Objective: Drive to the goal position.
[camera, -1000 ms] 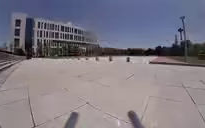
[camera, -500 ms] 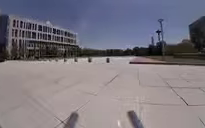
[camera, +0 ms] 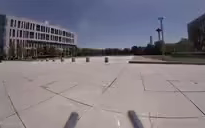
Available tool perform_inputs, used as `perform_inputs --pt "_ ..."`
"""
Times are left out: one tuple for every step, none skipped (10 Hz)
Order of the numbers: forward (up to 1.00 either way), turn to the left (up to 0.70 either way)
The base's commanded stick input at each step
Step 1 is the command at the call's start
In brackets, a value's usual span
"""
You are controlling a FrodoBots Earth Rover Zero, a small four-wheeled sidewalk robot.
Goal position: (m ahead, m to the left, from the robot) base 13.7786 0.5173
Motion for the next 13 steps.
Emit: perform_inputs --pt "0.70 0.00" --pt "0.70 0.00" --pt "0.70 0.00" --pt "0.70 0.00" --pt "0.70 0.00" --pt "0.70 0.00" --pt "0.70 0.00" --pt "0.70 0.00" --pt "0.70 0.00" --pt "0.70 0.00" --pt "0.70 0.00" --pt "0.70 0.00" --pt "0.70 0.00"
